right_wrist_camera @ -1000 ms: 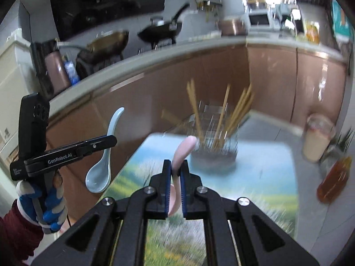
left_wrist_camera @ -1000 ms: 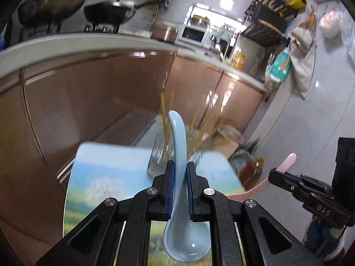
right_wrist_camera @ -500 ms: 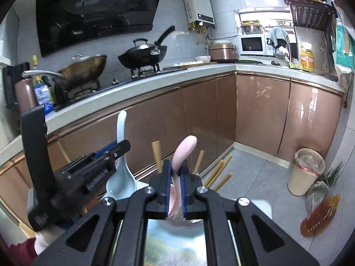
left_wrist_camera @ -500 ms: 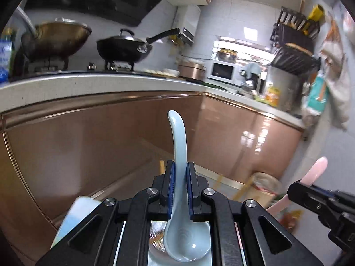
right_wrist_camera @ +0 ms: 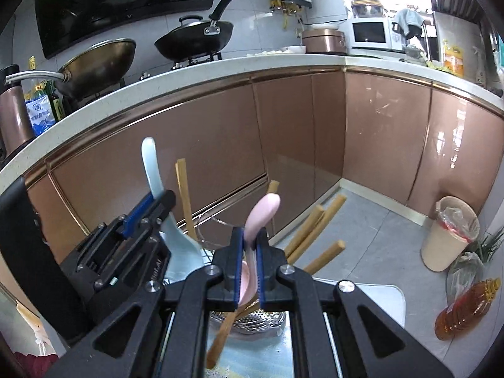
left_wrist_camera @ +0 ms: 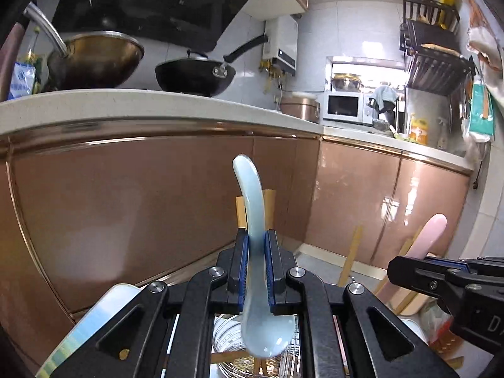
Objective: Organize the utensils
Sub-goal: 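Lift both spoons upright and carry them over the wire holder, then open both tools to drop the spoons into the wire holder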
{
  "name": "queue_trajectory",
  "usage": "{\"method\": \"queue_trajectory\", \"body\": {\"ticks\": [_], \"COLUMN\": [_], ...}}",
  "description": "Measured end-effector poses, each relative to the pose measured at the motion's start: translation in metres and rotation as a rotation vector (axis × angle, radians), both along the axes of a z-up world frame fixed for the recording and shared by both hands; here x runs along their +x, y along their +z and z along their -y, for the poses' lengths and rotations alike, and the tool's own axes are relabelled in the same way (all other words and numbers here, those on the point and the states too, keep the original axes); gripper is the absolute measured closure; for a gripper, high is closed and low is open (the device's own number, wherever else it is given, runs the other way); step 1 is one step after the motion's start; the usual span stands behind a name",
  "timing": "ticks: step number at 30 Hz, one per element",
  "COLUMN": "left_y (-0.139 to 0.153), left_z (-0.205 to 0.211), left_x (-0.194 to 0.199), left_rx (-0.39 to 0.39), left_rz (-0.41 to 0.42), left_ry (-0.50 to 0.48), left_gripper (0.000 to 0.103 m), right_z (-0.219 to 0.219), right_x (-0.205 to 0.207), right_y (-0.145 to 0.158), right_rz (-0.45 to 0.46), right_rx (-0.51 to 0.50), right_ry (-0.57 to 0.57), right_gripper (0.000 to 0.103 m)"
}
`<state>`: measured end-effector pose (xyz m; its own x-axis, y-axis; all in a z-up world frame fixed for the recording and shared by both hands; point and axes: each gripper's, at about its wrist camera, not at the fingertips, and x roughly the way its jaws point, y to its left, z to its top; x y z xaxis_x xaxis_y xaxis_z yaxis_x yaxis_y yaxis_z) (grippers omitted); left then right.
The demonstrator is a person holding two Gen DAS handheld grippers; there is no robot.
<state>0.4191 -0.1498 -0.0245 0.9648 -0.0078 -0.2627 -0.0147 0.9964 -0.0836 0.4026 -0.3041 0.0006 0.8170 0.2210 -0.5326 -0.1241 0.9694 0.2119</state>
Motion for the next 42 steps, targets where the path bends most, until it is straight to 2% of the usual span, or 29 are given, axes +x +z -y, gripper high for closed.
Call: {"method": "queue_trajectory", "body": {"ticks": [5,8,10,11,12,21,31,33,40,41,42], "left_y": [0.002,0.003,0.007,0.009,0.012,0.046,0.075,0.079,0.089,0.089,0.089], "left_z": [0.000,-0.002,-0.004,-0.006,-0.008,-0.029,-0.056,-0.062,-0.077,-0.079,-0.080], "left_x": [0.001,-0.004,-0.005,-0.007,-0.009,-0.037,-0.074,-0.082,-0.107,-0.110,-0.115], "left_rx": [-0.015,-0.028,-0.036,-0.039,-0.046,-0.090,-0.119,-0.125,-0.130,-0.128,-0.106], "left_rz": [-0.025,-0.041,-0.051,-0.054,-0.053,-0.026,-0.011,-0.011,-0.032,-0.036,-0.036], "left_ry": [-0.036,-0.063,-0.077,-0.079,-0.082,-0.112,-0.145,-0.152,-0.183,-0.183,-0.158], "left_gripper": [0.091,0.083,0.077,0.076,0.073,0.057,0.056,0.056,0.055,0.052,0.036], "right_z": [-0.001,-0.001,0.001,0.001,0.001,0.004,0.007,0.008,0.006,0.005,0.004], "right_x": [-0.002,-0.004,-0.006,-0.007,-0.008,-0.011,-0.023,-0.027,-0.042,-0.045,-0.048], "right_y": [-0.002,-0.001,0.002,0.003,0.003,0.006,0.014,0.018,0.032,0.035,0.037], "right_rz": [-0.002,-0.004,0.000,0.000,-0.001,-0.026,-0.028,-0.021,0.007,0.012,0.018], "right_rx": [0.001,-0.001,0.010,0.013,0.014,0.028,0.027,0.025,0.000,-0.001,-0.004], "right_ry": [0.007,0.001,-0.004,-0.008,-0.009,-0.031,-0.077,-0.091,-0.129,-0.132,-0.135], "right_gripper": [0.095,0.093,0.086,0.078,0.074,0.073,0.063,0.057,0.055,0.055,0.055]}}
